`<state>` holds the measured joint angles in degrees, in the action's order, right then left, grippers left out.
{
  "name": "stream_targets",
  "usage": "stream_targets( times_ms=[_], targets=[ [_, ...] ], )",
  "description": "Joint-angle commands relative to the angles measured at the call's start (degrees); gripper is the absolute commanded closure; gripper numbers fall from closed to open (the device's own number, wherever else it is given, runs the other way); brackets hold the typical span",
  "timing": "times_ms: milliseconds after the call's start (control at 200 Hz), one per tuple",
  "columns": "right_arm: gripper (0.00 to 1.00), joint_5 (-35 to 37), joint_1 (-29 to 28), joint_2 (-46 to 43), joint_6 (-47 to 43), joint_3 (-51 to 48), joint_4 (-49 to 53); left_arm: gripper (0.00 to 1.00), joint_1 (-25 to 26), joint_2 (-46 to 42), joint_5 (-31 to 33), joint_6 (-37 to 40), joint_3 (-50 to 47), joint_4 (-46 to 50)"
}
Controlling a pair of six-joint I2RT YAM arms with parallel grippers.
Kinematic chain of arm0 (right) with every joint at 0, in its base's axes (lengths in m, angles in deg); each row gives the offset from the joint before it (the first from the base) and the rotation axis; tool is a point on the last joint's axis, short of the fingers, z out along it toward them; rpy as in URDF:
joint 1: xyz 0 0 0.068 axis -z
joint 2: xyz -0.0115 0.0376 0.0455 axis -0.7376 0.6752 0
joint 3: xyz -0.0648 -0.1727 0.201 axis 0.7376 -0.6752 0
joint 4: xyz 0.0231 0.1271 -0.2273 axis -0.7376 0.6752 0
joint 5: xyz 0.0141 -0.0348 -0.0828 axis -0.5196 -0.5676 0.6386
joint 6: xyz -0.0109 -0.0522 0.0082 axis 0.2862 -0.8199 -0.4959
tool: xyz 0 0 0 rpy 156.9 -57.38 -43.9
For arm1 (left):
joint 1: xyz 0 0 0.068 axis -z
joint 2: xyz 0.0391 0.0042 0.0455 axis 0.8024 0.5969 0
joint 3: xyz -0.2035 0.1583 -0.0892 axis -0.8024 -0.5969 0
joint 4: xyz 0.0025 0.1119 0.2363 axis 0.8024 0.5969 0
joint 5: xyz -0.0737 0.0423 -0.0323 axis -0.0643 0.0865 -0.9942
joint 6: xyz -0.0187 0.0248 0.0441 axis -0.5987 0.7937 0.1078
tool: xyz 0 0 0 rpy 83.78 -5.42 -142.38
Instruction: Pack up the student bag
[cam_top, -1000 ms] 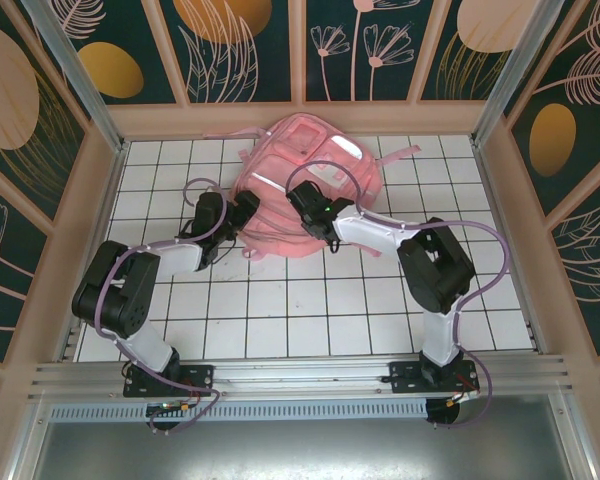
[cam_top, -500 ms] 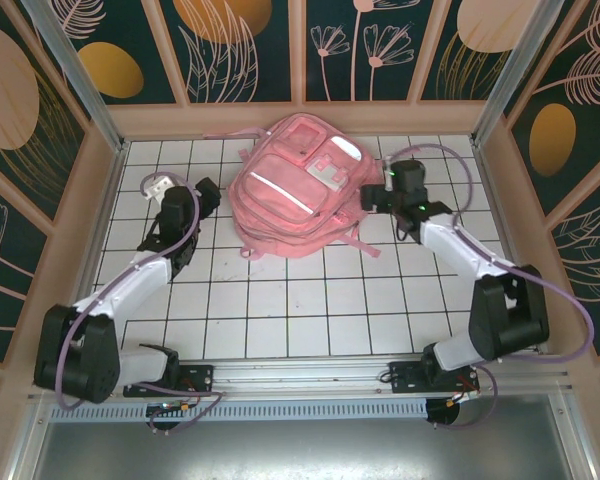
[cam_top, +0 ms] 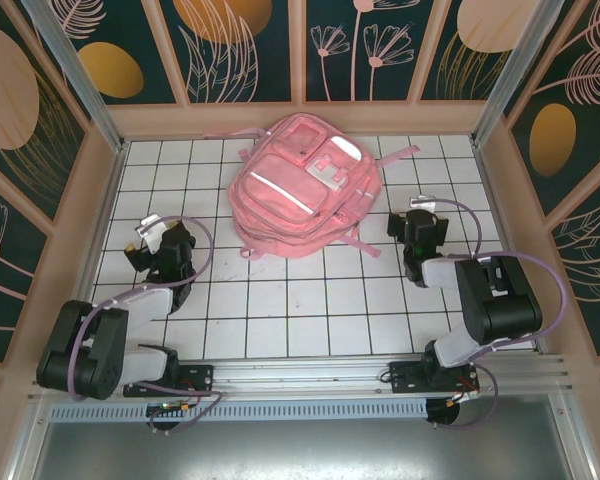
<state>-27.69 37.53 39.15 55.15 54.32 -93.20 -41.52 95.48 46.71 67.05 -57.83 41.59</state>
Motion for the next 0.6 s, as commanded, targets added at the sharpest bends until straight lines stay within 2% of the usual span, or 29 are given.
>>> stream_targets(
  times_ms=[0, 75, 140, 220, 255, 300, 325, 385, 470, 520, 570, 590],
  targets=[
    [0.01, -8.0, 4.7, -0.9, -1.2, -2.8, -13.3, 0.01, -0.7, 3.1, -4.7, 7.1, 0.1, -15.2],
    [0.01, -13.5, 9.1, -1.8, 2.5, -5.7, -17.3, 0.01, -1.0, 5.2, -10.0, 10.5, 0.2, -19.9],
    [0.01, -19.1, 12.4, -2.8, 4.7, -8.1, -20.1, 0.01, -0.9, 7.0, -10.9, 12.5, 1.8, -19.5],
    [0.01, -20.2, 12.2, -1.7, 4.0, -11.6, -27.0, 0.01, -1.1, 7.0, -14.3, 16.3, -0.2, -25.1],
    [0.01, -19.2, 11.7, 0.2, 3.3, -13.6, -33.8, 0.01, -1.6, 7.1, -15.3, 16.7, -1.9, -28.7],
    [0.01, -17.7, 11.1, -0.7, 3.6, -12.8, -29.9, 0.01, -3.3, 8.6, -16.5, 15.4, -4.7, -35.6],
    [0.01, -17.7, 11.2, -0.6, 3.6, -12.8, -31.1, 0.01, -4.5, 9.7, -16.9, 14.3, -5.9, -39.4],
    [0.01, -17.5, 11.1, -0.8, 3.6, -12.9, -30.3, 0.01, -6.6, 7.8, -20.5, 11.9, -5.1, -33.7],
    [0.01, -17.4, 11.1, -0.5, 3.5, -13.0, -31.0, 0.01, -7.1, 9.5, -24.1, 12.5, -8.0, -40.0],
    [0.01, -17.2, 10.8, -0.7, 3.4, -13.0, -30.7, 0.01, -7.3, 13.9, -23.7, 13.4, -10.3, -51.6],
    [0.01, -17.2, 10.8, -0.6, 3.3, -13.0, -31.0, 0.01, -7.4, 10.5, -24.5, 12.3, -8.3, -40.6],
    [0.01, -17.1, 10.7, -0.6, 3.2, -13.1, -30.9, 0.01, -7.4, 10.6, -24.4, 12.3, -7.4, -39.6]
  ],
)
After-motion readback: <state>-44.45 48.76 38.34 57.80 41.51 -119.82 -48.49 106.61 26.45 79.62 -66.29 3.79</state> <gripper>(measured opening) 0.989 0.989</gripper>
